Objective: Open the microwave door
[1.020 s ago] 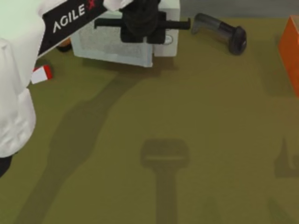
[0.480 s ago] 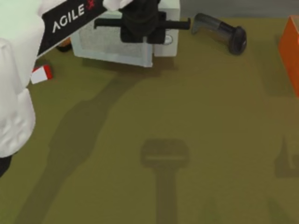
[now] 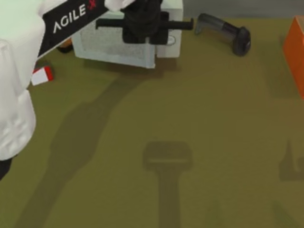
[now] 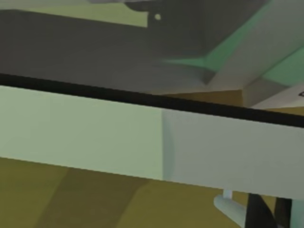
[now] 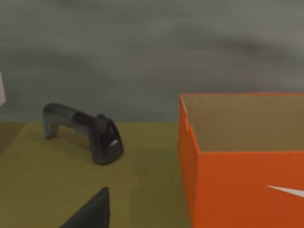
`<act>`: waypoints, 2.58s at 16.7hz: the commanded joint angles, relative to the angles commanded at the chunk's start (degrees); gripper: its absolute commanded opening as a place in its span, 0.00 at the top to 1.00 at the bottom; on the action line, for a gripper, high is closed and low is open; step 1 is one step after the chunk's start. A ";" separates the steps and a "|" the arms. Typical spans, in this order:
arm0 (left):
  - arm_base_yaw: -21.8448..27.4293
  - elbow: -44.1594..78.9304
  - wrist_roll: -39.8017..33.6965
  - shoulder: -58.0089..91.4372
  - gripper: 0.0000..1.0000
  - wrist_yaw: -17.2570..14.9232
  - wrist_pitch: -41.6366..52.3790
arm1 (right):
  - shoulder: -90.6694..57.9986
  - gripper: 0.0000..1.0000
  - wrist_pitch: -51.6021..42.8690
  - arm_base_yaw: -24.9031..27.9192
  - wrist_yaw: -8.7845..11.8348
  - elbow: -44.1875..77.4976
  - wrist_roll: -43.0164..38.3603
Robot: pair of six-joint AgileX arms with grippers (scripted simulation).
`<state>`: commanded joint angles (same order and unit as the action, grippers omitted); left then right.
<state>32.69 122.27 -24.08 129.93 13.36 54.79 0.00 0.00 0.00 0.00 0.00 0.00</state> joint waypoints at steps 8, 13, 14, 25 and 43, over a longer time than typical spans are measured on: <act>0.19 -2.45 1.28 -1.24 1.00 -0.74 -1.20 | 0.00 0.00 0.00 0.00 0.00 0.00 0.00; -0.70 -10.10 5.65 -6.05 1.00 -2.89 -5.09 | 0.00 0.00 0.00 0.00 0.00 0.00 0.00; -0.77 -10.66 6.03 -6.46 1.00 -3.08 -5.43 | 0.00 0.00 0.00 0.00 0.00 0.00 0.00; -0.78 -10.72 6.06 -6.50 1.00 -3.10 -5.47 | 0.00 0.00 0.00 0.00 0.00 0.00 0.00; -0.98 -14.34 8.54 -8.56 1.00 -4.48 -7.00 | 0.00 0.00 0.00 0.00 0.00 0.00 0.00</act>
<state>31.71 107.93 -15.55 121.37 8.88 47.79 0.00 0.00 0.00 0.00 0.00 0.00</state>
